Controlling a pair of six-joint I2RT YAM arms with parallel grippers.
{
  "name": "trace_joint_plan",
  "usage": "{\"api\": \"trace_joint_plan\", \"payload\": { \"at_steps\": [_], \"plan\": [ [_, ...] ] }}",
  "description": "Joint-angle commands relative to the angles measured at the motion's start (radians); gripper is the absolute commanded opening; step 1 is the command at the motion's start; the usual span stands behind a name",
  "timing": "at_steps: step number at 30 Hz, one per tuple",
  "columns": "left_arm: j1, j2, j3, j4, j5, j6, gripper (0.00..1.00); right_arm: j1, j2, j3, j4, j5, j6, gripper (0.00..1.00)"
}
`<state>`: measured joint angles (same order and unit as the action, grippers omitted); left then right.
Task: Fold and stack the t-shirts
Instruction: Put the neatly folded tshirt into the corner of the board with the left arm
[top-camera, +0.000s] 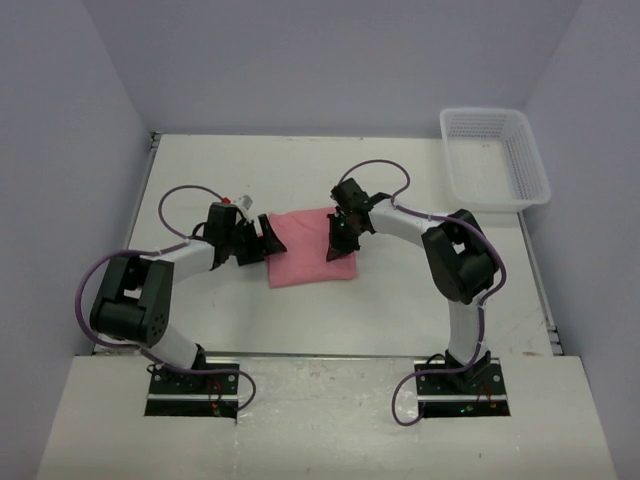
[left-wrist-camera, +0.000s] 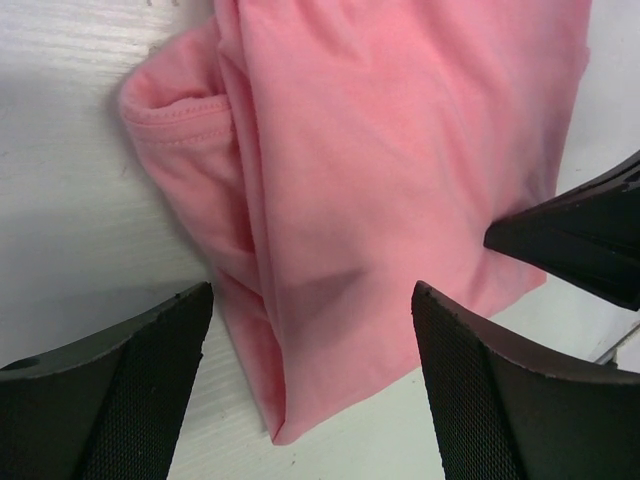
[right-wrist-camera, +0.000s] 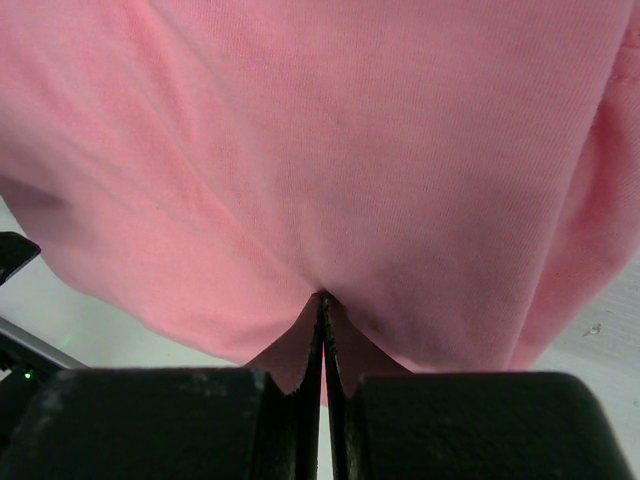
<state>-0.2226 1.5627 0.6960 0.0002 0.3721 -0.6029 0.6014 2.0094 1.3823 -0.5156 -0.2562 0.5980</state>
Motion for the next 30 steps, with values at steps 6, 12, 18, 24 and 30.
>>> {"api": "trace_joint_plan", "payload": {
  "at_steps": [6,12,18,24,30],
  "plan": [
    [-0.018,0.243,-0.018,-0.019,0.028,-0.041,0.83,-0.005,-0.017,-0.012,0.017,-0.029,0.019,0.0],
    [-0.069,0.368,0.057,0.07,0.054,-0.077,0.79,-0.005,-0.012,-0.009,0.031,-0.063,0.026,0.0],
    [-0.081,0.379,0.065,0.093,0.053,-0.087,0.35,-0.005,0.0,-0.008,0.029,-0.06,0.028,0.0],
    [-0.08,0.41,0.051,0.136,0.079,-0.092,0.0,-0.006,0.009,0.001,0.025,-0.063,0.026,0.0],
    [-0.077,0.419,0.025,0.23,0.102,-0.109,0.0,-0.005,0.003,-0.006,0.022,-0.052,0.02,0.0]
  ]
}}
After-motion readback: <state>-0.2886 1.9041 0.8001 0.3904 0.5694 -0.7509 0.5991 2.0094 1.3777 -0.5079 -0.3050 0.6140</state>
